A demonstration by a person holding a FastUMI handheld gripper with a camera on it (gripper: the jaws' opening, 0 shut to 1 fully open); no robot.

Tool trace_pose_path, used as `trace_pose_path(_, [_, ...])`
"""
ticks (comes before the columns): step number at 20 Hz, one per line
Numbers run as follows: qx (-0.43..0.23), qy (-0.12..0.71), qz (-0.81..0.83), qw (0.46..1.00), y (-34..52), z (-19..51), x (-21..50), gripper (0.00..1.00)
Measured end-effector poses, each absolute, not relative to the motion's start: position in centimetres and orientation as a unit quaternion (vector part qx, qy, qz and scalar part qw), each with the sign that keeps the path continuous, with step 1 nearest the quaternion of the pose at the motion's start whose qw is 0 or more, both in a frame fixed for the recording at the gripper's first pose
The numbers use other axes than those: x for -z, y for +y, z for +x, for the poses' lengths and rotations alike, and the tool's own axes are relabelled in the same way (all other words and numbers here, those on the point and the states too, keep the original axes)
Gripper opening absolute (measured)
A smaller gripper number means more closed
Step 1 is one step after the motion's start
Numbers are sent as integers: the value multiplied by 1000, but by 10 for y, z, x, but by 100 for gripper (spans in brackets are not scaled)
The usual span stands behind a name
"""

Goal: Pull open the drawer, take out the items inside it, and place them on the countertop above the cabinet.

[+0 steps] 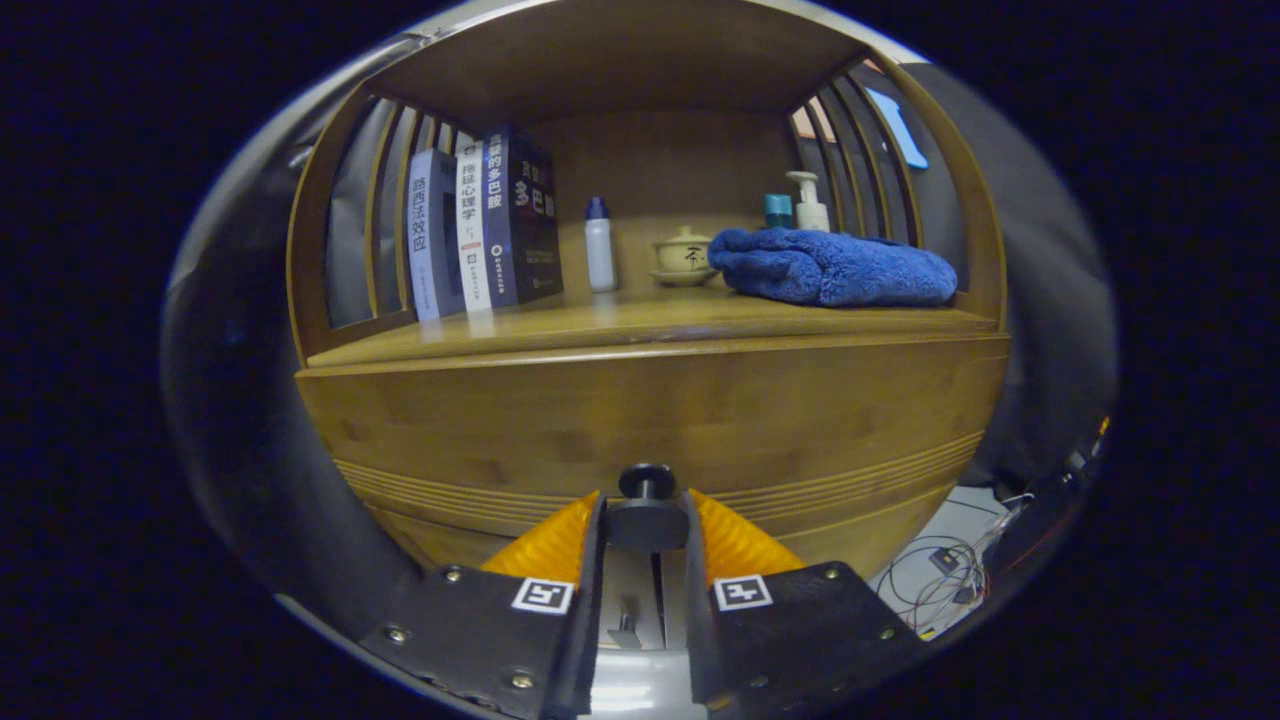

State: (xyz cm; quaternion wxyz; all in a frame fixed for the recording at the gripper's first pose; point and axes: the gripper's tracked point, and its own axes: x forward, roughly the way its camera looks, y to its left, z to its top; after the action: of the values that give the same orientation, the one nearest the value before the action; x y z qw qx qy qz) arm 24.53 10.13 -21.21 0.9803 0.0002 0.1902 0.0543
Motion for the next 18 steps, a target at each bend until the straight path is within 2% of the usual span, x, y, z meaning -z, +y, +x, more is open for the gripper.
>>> trace_pose_path(1, [-53,193,-9,980,103,245,212,37])
trace_pose_path(3, [-53,202,-10,978,102,240,212,29])
trace_pose_path(9, [-43,208,-2,977,97,207,210,29])
trace_pose_path(18, [-24,219,-23,975,79,111,197,29])
